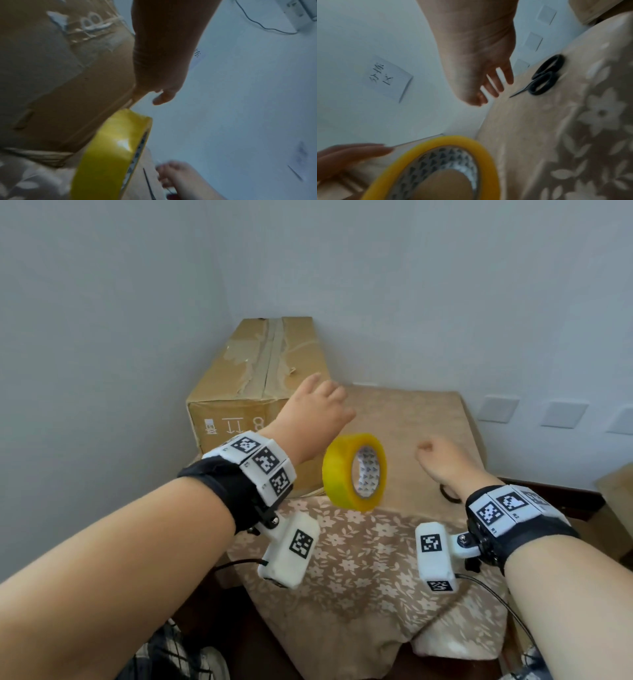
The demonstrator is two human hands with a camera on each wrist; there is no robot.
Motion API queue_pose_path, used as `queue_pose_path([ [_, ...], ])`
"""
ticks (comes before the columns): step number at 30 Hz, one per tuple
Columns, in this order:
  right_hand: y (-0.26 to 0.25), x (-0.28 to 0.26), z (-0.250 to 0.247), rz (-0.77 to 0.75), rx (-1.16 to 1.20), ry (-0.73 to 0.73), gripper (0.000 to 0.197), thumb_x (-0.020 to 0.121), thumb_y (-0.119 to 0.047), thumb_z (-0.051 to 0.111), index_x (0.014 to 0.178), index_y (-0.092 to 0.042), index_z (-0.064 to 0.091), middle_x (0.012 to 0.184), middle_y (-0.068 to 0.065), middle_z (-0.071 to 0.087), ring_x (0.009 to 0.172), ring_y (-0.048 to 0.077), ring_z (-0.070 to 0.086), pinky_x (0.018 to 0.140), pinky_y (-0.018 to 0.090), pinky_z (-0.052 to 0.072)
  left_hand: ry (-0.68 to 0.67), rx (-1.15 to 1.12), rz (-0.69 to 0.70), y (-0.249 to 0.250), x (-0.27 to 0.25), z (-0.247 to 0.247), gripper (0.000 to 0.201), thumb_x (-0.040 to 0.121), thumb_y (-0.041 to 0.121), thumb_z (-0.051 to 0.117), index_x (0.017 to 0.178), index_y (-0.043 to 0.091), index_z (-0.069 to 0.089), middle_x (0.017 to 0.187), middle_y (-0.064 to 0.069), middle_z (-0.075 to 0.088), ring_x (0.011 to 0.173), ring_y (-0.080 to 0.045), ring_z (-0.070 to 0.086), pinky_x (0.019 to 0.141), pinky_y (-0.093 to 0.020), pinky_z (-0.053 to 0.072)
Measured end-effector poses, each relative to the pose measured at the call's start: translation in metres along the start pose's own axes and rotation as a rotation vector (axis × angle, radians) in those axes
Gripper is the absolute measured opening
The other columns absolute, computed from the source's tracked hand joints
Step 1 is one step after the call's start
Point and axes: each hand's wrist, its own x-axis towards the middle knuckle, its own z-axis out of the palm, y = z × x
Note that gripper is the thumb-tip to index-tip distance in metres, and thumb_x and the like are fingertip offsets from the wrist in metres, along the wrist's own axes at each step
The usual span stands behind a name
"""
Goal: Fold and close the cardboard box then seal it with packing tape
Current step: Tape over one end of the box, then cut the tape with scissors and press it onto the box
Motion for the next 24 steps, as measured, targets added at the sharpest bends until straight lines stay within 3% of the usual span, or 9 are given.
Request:
queue_pose_path([
  [3, 0.031, -0.002, 0.008, 0.163, -0.294, -0.024, 0.063, 0.086, -0.007, 0.039, 0.145, -0.029, 0.035, 0.117, 0.018, 0.057, 0.102, 0.034, 0.058, 0.087, 0.036, 0.05, 0.201, -0.168, -0.078, 0.0, -0.012, 0.018, 0.04, 0.071, 0.013, 0.072, 0.11, 0.015, 0.064, 0.121, -0.014, 0.06, 0.11, -0.035, 0.057, 0.096, -0.046, 0.044],
  [6, 0.048, 0.0, 0.019, 0.168, -0.303, 0.005, 0.074, 0.083, -0.007, 0.038, 0.147, -0.042, 0.022, 0.112, 0.02, 0.055, 0.092, 0.035, 0.058, 0.079, 0.037, 0.053, 0.299, -0.252, -0.165, 0.005, -0.02, 0.028, 0.047, 0.076, 0.023, 0.068, 0.121, 0.015, 0.057, 0.128, -0.013, 0.055, 0.114, -0.034, 0.052, 0.097, -0.044, 0.04],
  [8, 0.048, 0.001, 0.022, 0.211, -0.286, 0.015, 0.077, 0.083, -0.007, 0.035, 0.149, -0.043, 0.016, 0.105, 0.018, 0.058, 0.089, 0.034, 0.058, 0.078, 0.038, 0.051, 0.418, -0.3, -0.253, 0.008, -0.023, 0.029, 0.038, 0.078, 0.028, 0.063, 0.113, 0.014, 0.057, 0.118, -0.01, 0.058, 0.106, -0.029, 0.047, 0.09, -0.039, 0.036],
  [10, 0.039, -0.001, 0.019, 0.287, -0.321, -0.038, 0.076, 0.085, -0.009, 0.04, 0.148, -0.042, 0.013, 0.103, 0.012, 0.061, 0.096, 0.032, 0.057, 0.088, 0.041, 0.04, 0.507, -0.395, -0.335, 0.013, -0.027, 0.028, 0.027, 0.084, 0.034, 0.058, 0.098, 0.011, 0.056, 0.099, -0.009, 0.057, 0.089, -0.026, 0.046, 0.076, -0.035, 0.034],
  [13, 0.026, -0.013, 0.006, 0.27, -0.292, -0.024, 0.052, 0.086, -0.019, 0.055, 0.136, -0.024, 0.041, 0.095, 0.007, 0.061, 0.094, 0.029, 0.057, 0.088, 0.041, 0.038, 0.13, -0.793, -0.506, 0.026, -0.035, 0.022, 0.039, 0.088, 0.052, 0.053, 0.094, 0.013, 0.055, 0.089, -0.001, 0.057, 0.079, -0.02, 0.056, 0.07, -0.033, 0.049],
  [15, 0.018, -0.016, -0.002, 0.182, -0.072, 0.035, 0.05, 0.085, -0.021, 0.066, 0.13, -0.011, 0.048, 0.114, 0.012, 0.062, 0.104, 0.031, 0.057, 0.083, 0.036, 0.044, -0.045, -0.94, -0.627, 0.038, -0.032, 0.018, 0.051, 0.083, 0.063, 0.053, 0.101, 0.015, 0.052, 0.091, 0.001, 0.06, 0.08, -0.016, 0.059, 0.07, -0.033, 0.053],
  [17, 0.003, -0.019, -0.007, 0.096, 0.199, 0.096, 0.06, 0.083, -0.012, 0.069, 0.137, -0.01, 0.044, 0.132, 0.015, 0.053, 0.118, 0.031, 0.052, 0.091, 0.035, 0.043, -0.093, -1.043, -0.72, 0.048, -0.023, 0.012, 0.064, 0.078, 0.066, 0.057, 0.108, 0.011, 0.045, 0.094, -0.001, 0.059, 0.082, -0.019, 0.06, 0.066, -0.031, 0.05],
  [20, -0.019, -0.024, -0.005, 0.017, 0.486, 0.075, 0.06, 0.082, 0.0, 0.064, 0.137, -0.014, 0.045, 0.125, 0.017, 0.058, 0.111, 0.028, 0.056, 0.091, 0.033, 0.044, -0.153, -1.09, -0.799, 0.064, -0.009, 0.005, 0.078, 0.076, 0.062, 0.063, 0.12, 0.005, 0.032, 0.114, -0.01, 0.049, 0.097, -0.027, 0.058, 0.066, -0.03, 0.044],
  [24, -0.033, -0.034, -0.011, -0.095, 0.536, -0.096, 0.05, 0.086, -0.002, 0.065, 0.132, -0.008, 0.048, 0.117, 0.017, 0.063, 0.103, 0.023, 0.059, 0.08, 0.026, 0.044, -0.121, -1.078, -0.827, 0.073, -0.009, 0.011, 0.056, 0.085, 0.03, 0.066, 0.12, 0.005, 0.03, 0.12, -0.014, 0.044, 0.082, -0.026, 0.056, 0.064, -0.028, 0.046],
])
